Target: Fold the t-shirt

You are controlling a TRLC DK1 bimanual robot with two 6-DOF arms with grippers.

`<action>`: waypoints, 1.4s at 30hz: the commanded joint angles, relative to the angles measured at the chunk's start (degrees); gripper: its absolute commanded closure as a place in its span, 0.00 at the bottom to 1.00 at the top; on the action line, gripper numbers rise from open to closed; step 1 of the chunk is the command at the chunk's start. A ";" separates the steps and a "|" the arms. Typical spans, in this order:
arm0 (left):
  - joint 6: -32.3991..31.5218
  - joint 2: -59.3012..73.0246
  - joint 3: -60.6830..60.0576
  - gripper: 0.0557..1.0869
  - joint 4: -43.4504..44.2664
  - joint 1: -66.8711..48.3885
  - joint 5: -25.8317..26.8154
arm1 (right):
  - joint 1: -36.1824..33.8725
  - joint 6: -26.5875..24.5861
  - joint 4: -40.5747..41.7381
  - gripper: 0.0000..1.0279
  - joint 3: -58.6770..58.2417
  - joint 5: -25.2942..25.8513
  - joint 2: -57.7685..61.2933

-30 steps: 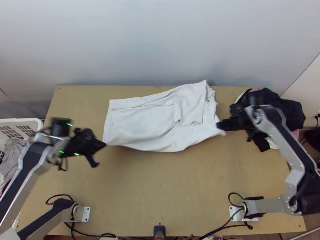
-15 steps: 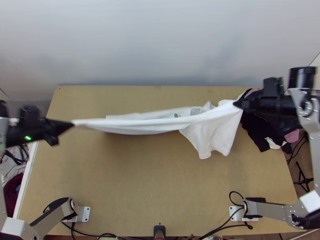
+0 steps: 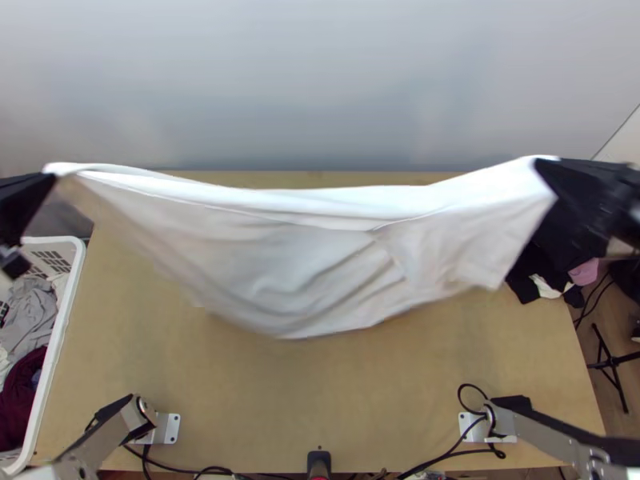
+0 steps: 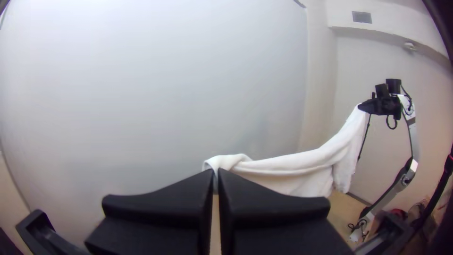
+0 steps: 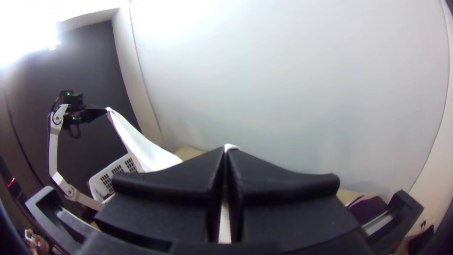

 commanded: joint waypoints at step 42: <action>11.61 -14.04 -68.12 0.96 54.73 -13.34 -34.84 | -5.05 -2.86 45.56 0.97 -57.81 9.15 7.30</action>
